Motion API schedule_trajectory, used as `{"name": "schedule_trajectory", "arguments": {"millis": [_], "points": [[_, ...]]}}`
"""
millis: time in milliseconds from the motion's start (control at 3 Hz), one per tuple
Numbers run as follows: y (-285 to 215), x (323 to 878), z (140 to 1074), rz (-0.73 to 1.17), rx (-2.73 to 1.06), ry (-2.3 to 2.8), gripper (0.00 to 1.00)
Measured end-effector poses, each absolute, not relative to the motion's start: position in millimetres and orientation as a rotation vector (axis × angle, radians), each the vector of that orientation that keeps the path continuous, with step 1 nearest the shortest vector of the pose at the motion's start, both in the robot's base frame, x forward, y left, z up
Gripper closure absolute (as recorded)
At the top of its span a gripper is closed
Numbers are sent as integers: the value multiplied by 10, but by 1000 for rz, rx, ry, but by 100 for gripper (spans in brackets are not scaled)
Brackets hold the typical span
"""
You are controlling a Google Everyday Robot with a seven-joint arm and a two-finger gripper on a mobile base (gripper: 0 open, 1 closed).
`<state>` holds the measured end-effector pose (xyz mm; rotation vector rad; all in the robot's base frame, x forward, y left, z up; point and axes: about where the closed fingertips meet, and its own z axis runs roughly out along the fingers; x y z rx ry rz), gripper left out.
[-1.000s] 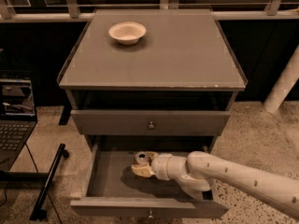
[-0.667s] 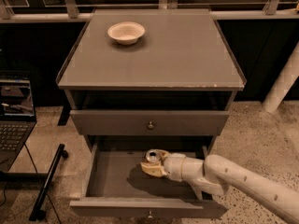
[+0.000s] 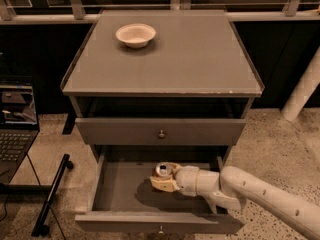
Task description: Pick orange can from middle drawer and place on counter
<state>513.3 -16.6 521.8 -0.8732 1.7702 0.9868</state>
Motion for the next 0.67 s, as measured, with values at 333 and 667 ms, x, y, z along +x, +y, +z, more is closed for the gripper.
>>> {"name": "schedule_trajectory", "arguments": {"millis": [333,667], "points": [[-146,5137,5435,1023,-893,1697,100],[-239,5029,6002,1010,-958,1551,100]]}}
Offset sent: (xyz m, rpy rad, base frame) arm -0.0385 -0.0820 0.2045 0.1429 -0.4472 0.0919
